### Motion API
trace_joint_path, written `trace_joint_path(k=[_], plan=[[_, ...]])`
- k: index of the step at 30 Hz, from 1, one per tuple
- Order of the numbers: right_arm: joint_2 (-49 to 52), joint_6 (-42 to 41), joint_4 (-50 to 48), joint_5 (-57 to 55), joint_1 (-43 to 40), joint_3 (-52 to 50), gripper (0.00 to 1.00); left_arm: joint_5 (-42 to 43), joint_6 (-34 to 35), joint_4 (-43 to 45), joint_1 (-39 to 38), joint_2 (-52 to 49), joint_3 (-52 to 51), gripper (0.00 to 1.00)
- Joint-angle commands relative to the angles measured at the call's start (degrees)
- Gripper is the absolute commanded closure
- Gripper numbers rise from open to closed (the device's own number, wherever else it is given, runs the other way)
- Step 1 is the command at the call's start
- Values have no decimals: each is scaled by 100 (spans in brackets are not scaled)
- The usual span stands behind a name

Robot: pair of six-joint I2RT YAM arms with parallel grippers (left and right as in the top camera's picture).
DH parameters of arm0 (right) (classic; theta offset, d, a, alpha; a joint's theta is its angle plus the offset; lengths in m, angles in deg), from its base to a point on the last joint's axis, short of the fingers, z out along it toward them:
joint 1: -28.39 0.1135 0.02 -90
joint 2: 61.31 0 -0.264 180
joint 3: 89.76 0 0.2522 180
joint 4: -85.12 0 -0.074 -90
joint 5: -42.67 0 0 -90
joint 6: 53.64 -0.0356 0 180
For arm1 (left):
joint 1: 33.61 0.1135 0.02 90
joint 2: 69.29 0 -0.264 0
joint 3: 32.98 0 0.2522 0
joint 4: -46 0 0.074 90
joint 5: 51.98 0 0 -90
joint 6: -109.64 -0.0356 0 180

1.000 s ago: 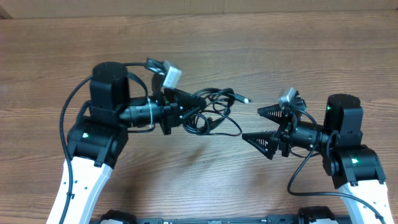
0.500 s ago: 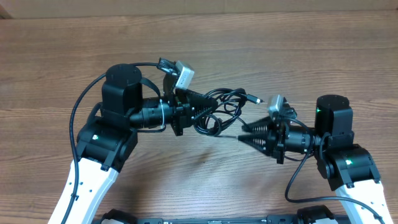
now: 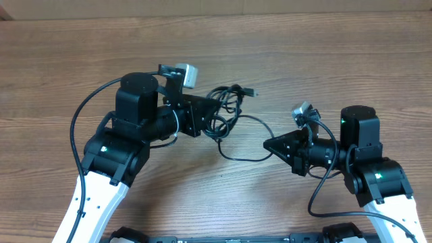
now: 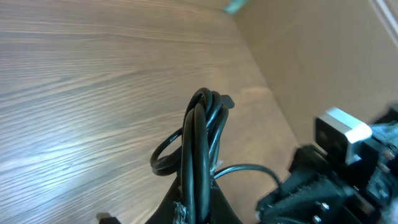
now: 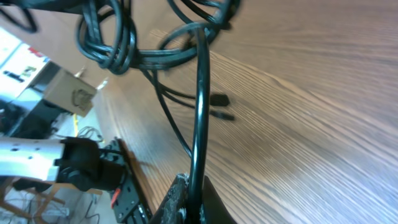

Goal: Untangle cables

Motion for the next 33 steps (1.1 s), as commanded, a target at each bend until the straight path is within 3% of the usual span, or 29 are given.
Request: trace_joint_path(k=[1, 10, 20, 23, 24, 27, 29, 33], plan=[[-15, -396, 59, -621, 17, 0, 96, -667, 232, -24, -26, 122, 127, 96], [-15, -1980, 391, -2455, 17, 0, 96, -918, 400, -151, -26, 125, 127, 96], [-15, -2107, 713, -2527, 17, 0, 96, -914, 592, -179, -26, 125, 129, 96], [-15, -2103, 750, -2441, 17, 0, 29, -702, 391, -175, -28, 125, 127, 96], [-15, -2105, 769, -2415, 17, 0, 18, -608, 249, -173, -28, 125, 127, 96], [-15, -2109, 776, -2245, 17, 0, 0, -214, -411, -170, -28, 125, 127, 96], [-15, -2151, 730, -1926, 17, 0, 0, -9, -664, -157, -28, 125, 127, 96], [-15, -3117, 481, -1357, 17, 0, 0, 564, -1349, -66, -28, 125, 127, 96]])
